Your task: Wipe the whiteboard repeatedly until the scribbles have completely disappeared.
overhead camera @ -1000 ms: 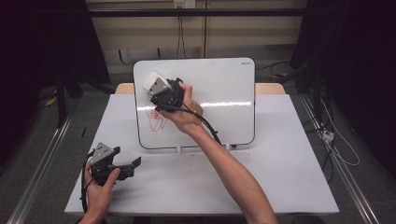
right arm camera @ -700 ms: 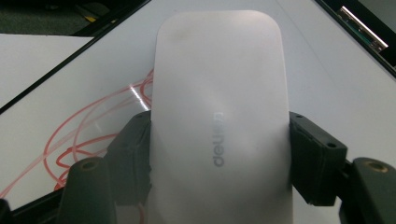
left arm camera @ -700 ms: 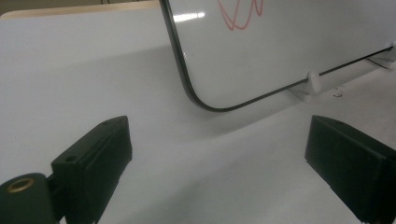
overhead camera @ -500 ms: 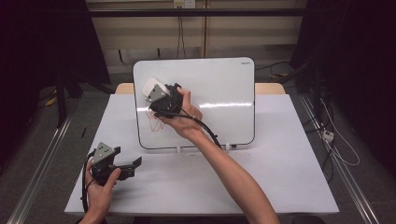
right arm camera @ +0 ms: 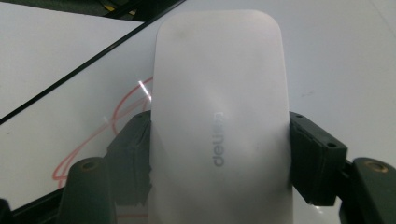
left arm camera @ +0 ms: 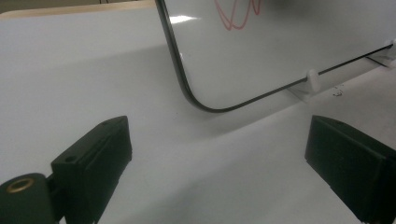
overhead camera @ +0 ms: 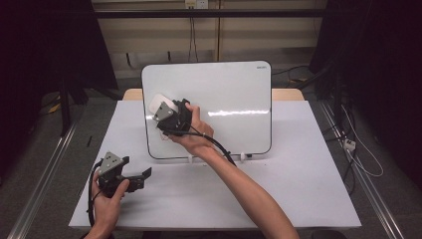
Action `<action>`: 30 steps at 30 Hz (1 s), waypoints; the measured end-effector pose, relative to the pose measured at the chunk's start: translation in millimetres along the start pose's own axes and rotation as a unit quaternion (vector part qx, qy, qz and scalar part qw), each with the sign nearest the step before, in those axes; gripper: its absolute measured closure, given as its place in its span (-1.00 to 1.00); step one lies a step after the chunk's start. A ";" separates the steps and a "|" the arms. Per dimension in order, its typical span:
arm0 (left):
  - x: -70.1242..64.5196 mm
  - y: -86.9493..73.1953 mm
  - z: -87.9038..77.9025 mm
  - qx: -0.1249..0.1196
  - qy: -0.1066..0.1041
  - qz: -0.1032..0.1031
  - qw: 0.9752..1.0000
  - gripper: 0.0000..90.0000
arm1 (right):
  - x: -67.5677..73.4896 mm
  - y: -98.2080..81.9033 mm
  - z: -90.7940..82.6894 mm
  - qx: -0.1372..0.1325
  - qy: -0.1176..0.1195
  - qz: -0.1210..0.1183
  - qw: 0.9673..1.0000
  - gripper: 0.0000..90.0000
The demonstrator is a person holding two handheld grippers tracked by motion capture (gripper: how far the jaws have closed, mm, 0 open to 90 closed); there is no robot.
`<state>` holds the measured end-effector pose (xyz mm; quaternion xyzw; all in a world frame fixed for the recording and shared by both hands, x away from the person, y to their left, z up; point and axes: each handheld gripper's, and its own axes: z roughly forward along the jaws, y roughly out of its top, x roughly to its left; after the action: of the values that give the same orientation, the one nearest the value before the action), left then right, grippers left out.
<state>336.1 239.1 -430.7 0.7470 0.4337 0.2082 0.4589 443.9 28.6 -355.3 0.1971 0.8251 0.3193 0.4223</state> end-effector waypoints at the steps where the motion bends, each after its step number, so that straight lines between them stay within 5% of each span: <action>1: -0.2 0.0 0.0 0.000 0.000 0.000 1.000 -0.84 | 1.9 -0.8 0.0 -0.001 0.001 -0.003 1.000 -0.30; 7: 0.4 -0.3 -0.4 -0.001 0.000 -0.003 1.000 -0.84 | 12.4 -6.5 -3.0 -0.004 0.010 -0.017 1.000 -0.30; 17: 1.0 -0.4 -0.9 -0.002 0.000 -0.003 1.000 -0.84 | 10.0 -4.2 -2.4 0.003 0.010 -0.018 1.000 -0.30; 30: 1.8 -0.2 -2.1 -0.004 0.001 -0.003 1.000 -0.84 | -11.2 10.8 4.7 0.005 0.000 -0.001 1.000 -0.30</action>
<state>335.5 241.7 -430.0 0.7434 0.4359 0.2096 0.4620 454.7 31.4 -343.4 0.1981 0.8268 0.3149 0.4218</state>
